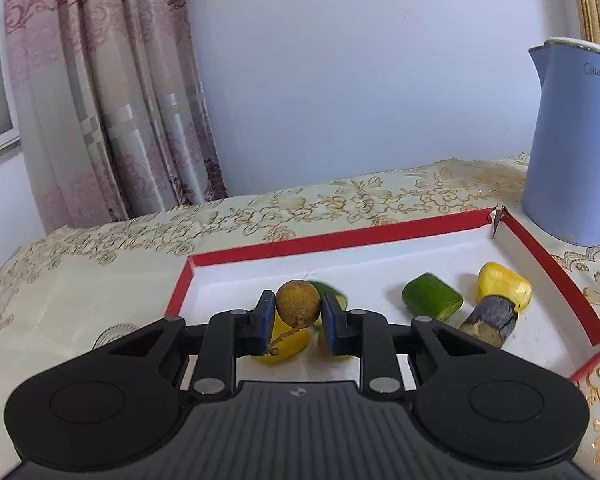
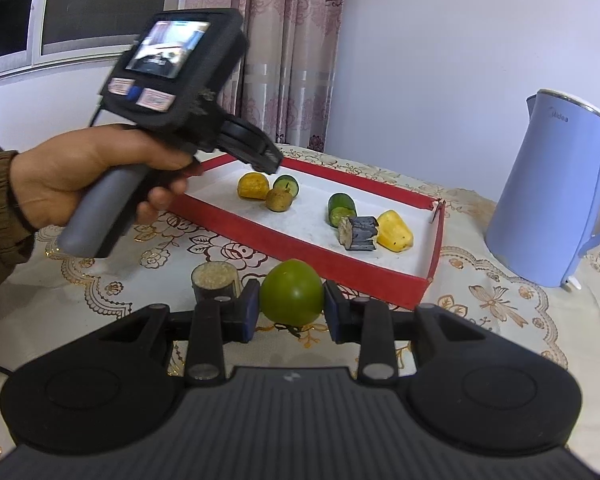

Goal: Organize fruits
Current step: 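Lower the brown fruit into the tray and open the left tool while right holds the lime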

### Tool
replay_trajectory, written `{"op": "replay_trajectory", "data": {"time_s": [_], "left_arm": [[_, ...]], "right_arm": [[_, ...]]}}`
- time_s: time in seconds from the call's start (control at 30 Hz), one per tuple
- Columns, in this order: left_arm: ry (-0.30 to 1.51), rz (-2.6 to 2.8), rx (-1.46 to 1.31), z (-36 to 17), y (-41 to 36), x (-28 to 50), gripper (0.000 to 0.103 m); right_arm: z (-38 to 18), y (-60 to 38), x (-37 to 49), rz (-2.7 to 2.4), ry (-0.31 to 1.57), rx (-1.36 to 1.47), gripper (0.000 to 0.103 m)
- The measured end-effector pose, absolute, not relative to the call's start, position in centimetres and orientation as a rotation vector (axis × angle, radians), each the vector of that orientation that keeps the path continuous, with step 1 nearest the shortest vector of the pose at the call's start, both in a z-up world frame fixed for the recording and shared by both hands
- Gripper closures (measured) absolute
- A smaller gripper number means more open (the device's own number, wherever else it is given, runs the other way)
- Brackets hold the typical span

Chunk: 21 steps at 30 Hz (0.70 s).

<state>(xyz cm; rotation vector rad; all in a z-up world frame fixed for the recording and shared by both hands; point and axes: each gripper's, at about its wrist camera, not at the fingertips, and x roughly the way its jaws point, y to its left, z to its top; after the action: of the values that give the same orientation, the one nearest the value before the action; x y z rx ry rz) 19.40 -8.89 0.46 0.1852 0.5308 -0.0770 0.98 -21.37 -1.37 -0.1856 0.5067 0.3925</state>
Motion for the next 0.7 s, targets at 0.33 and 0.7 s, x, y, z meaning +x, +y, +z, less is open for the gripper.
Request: {"op": "replay_trajectory", "data": {"time_s": [0.33,0.7], "left_arm": [[0.538,-0.083,0.214,-0.3,-12.2,21.8,0.079],[0.458,-0.047,0.210,0.8,-11.5,20.1,0.024]], "right_arm": [[-1.4,-21.4,1.1,0.398,0.508,-0.171,0.072],[-1.8,-21.6,1.6,0.395,0.519,-0.137,0.072]]}}
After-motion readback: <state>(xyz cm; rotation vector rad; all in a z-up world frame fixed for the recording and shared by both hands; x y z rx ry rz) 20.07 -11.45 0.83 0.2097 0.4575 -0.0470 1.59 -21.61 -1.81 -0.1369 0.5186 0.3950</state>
